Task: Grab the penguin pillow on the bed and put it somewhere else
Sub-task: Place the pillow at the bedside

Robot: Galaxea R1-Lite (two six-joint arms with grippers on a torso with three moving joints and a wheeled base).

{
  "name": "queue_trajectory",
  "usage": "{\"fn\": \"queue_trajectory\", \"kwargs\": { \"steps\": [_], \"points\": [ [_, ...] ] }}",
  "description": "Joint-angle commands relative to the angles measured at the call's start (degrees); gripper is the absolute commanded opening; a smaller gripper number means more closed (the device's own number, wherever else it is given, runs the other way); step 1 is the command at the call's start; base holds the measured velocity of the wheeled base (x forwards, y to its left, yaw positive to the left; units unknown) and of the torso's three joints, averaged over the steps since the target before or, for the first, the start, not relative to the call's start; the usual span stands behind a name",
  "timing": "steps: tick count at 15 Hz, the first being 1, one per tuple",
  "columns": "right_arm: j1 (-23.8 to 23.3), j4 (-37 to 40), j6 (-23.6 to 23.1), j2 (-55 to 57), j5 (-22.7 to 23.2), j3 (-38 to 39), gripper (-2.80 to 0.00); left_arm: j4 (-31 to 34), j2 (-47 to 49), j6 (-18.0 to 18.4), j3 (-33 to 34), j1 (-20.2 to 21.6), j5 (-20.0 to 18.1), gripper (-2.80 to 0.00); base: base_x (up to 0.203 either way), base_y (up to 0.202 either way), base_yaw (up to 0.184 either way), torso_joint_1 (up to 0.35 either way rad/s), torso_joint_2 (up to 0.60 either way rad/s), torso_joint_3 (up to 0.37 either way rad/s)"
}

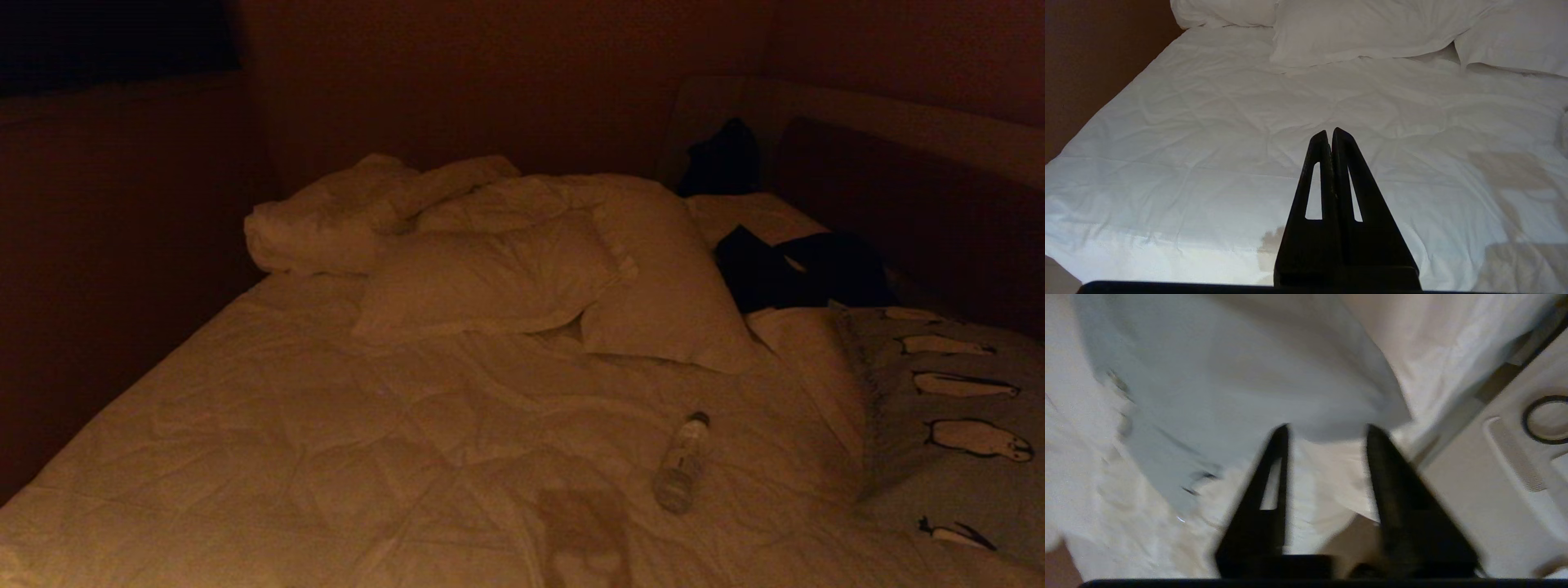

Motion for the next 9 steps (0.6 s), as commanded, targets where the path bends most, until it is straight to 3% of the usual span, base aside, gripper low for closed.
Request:
{"fn": "queue_trajectory", "kwargs": {
  "steps": [1, 4, 9],
  "points": [
    [-1.45, 0.06, -19.65, 3.8, 1.31, 0.68, 0.0, -0.01, 0.0, 0.0, 0.0, 0.06, 0.02, -2.8, 0.0, 0.0, 0.0, 0.0, 0.0, 0.0],
    [-2.3, -0.03, -23.23, 6.54, 1.48, 0.73, 0.0, -0.01, 0.02, 0.0, 0.0, -0.02, 0.02, -2.8, 0.0, 0.0, 0.0, 0.0, 0.0, 0.0],
    [-2.3, -0.22, -23.69, 9.65, 1.48, -0.71, 0.0, -0.01, -0.02, 0.0, 0.0, 0.02, 0.02, -2.8, 0.0, 0.0, 0.0, 0.0, 0.0, 0.0]
  ]
}}
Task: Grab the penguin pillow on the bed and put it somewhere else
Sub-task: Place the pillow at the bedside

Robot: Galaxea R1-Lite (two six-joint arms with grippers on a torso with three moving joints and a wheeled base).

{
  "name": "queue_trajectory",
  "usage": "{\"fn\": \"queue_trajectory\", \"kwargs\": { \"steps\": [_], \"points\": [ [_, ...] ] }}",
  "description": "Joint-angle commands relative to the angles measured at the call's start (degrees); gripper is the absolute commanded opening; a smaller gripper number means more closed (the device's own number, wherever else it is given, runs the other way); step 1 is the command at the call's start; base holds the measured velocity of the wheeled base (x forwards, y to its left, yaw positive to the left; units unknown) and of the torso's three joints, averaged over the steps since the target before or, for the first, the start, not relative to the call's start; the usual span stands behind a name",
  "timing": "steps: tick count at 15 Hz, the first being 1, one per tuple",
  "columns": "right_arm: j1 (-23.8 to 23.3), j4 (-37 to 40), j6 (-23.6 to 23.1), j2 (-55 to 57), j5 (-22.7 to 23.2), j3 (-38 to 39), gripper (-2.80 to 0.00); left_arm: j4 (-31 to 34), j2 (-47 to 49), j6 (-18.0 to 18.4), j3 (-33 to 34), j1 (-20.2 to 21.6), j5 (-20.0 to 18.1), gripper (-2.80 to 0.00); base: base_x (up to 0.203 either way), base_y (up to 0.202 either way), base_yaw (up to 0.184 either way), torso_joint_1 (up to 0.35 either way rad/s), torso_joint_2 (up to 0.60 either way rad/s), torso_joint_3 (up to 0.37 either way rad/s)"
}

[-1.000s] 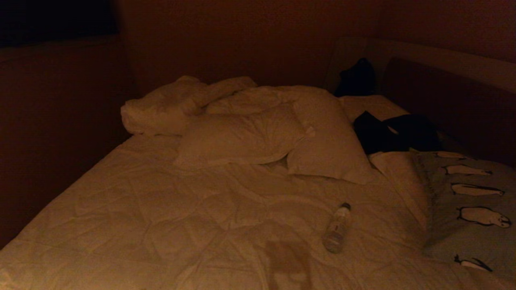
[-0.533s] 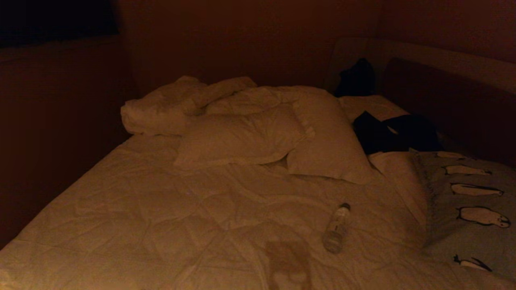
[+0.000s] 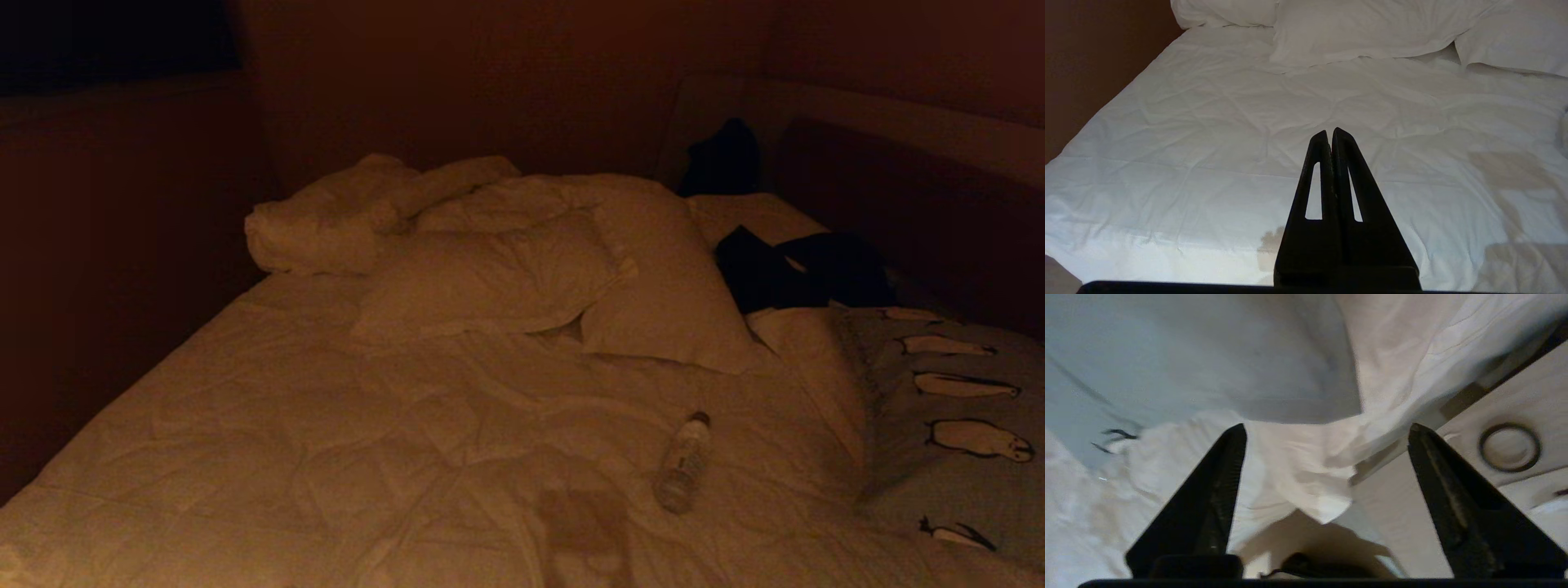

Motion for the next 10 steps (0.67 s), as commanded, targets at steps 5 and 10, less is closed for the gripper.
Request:
{"fn": "queue_trajectory", "kwargs": {
  "steps": [5, 10],
  "points": [
    [0.44, 0.52, -2.61, 4.09, 2.25, -3.65, 0.0, -0.01, 0.0, 0.0, 0.0, 0.04, 0.02, -2.8, 0.0, 0.0, 0.0, 0.0, 0.0, 0.0],
    [1.95, 0.67, -2.54, 6.03, 6.43, -6.41, 0.0, -0.01, 0.02, 0.0, 0.0, 0.06, 0.02, -2.8, 0.0, 0.0, 0.0, 0.0, 0.0, 0.0]
  ]
}}
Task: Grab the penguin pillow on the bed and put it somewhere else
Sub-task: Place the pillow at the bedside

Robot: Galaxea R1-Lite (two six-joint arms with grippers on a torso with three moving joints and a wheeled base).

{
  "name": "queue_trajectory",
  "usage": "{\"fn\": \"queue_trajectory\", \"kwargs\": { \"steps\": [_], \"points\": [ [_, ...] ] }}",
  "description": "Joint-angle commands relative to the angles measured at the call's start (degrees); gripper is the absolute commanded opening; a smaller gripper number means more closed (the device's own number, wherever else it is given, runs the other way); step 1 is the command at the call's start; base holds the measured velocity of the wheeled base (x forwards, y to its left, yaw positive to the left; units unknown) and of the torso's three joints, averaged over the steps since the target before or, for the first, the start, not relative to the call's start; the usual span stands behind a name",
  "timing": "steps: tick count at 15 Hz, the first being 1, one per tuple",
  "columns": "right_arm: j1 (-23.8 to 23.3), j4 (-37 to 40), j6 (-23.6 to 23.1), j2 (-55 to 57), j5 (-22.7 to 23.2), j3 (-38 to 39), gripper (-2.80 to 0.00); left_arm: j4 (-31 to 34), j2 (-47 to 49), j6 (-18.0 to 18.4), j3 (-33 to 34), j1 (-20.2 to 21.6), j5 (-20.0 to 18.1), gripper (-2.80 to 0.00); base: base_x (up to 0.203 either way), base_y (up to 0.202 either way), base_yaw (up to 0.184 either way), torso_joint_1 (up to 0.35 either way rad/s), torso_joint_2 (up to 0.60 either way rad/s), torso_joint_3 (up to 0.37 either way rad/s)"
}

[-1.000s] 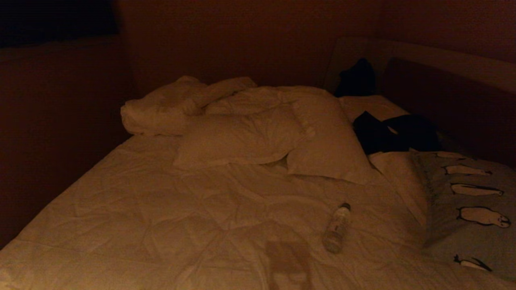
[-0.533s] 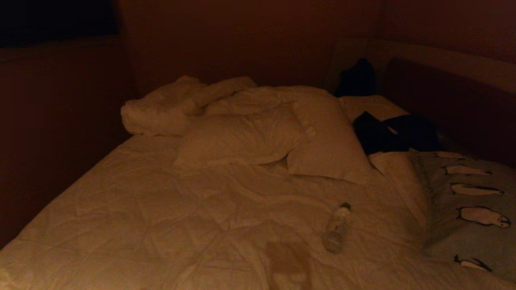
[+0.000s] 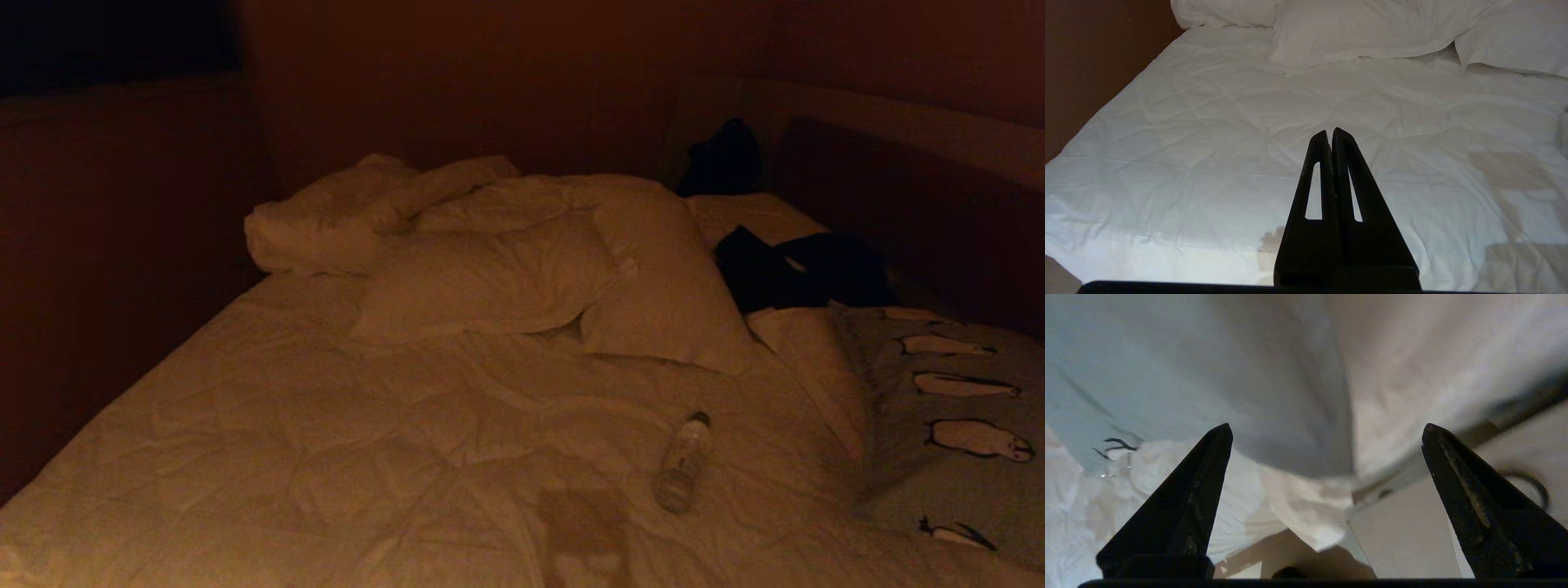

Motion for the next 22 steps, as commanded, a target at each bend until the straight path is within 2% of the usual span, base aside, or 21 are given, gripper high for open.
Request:
{"fn": "queue_trajectory", "kwargs": {
  "steps": [1, 7, 12, 19, 20, 22],
  "points": [
    [1.31, 0.05, -0.13, 0.84, 1.58, -0.9, 0.0, 0.02, -0.06, 0.02, 0.0, -0.05, 0.0, -2.8, 0.0, 0.0, 0.0, 0.0, 0.0, 0.0],
    [6.86, 0.0, 0.84, 1.47, 2.09, -2.7, 0.0, 0.02, 0.02, 0.02, 0.0, 0.03, 0.0, -2.8, 0.0, 0.0, 0.0, 0.0, 0.0, 0.0],
    [10.24, 0.08, 8.25, 3.37, 2.11, -9.22, 0.0, 0.02, 0.01, 0.02, 0.0, 0.0, 0.0, -2.8, 0.0, 0.0, 0.0, 0.0, 0.0, 0.0],
    [10.33, 0.08, 7.58, 4.48, 2.03, -9.17, 0.0, 0.02, 0.02, 0.02, 0.0, -0.05, 0.0, -2.8, 0.0, 0.0, 0.0, 0.0, 0.0, 0.0],
    [10.33, 0.08, 7.58, 4.38, 2.03, -9.1, -2.8, 0.02, -0.03, 0.02, 0.0, -0.01, 0.0, -2.8, 0.0, 0.0, 0.0, 0.0, 0.0, 0.0],
    [10.33, 0.16, 7.76, 4.03, 2.03, -8.77, -2.8, 0.02, -0.02, 0.02, 0.0, -0.05, 0.0, -2.8, 0.0, 0.0, 0.0, 0.0, 0.0, 0.0]
  ]
}}
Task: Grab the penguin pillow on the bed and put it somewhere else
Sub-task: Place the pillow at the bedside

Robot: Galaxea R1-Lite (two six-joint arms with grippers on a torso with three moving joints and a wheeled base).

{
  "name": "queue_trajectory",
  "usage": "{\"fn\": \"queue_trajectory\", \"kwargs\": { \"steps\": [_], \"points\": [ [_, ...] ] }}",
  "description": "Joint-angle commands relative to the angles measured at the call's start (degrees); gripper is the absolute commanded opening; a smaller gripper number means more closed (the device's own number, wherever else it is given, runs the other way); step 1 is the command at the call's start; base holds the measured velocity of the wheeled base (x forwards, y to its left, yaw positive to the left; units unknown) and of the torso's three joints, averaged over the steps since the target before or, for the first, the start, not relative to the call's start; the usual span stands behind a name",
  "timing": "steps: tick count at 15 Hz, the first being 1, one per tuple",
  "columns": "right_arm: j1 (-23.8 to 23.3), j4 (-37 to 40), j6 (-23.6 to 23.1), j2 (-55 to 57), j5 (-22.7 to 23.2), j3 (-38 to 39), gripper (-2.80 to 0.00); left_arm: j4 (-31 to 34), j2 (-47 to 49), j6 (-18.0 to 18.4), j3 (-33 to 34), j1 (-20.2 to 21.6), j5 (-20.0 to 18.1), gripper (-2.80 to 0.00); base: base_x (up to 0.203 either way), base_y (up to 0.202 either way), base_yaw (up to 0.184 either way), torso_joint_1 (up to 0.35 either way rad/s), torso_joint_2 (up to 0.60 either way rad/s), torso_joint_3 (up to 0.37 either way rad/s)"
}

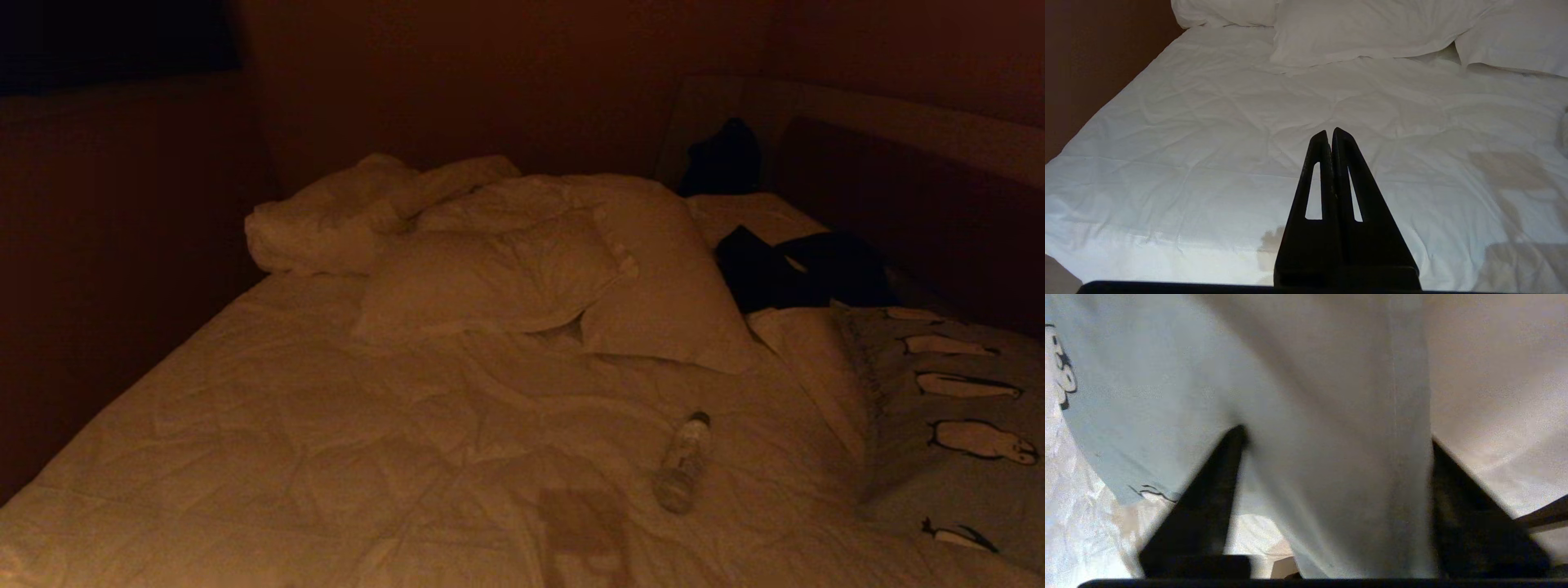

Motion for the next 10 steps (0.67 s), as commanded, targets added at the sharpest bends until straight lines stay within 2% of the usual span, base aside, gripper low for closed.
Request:
{"fn": "queue_trajectory", "kwargs": {
  "steps": [1, 10],
  "points": [
    [-0.03, 0.09, -0.21, -0.37, 0.29, 0.35, -2.8, -0.01, 0.02, 0.02, 0.0, 0.02, 0.02, -2.8, 0.0, 0.0, 0.0, 0.0, 0.0, 0.0],
    [0.0, 0.09, 0.69, -1.07, 0.23, 0.72, -2.8, -0.01, -0.06, 0.02, 0.0, 0.06, 0.02, -2.8, 0.0, 0.0, 0.0, 0.0, 0.0, 0.0]
  ]
}}
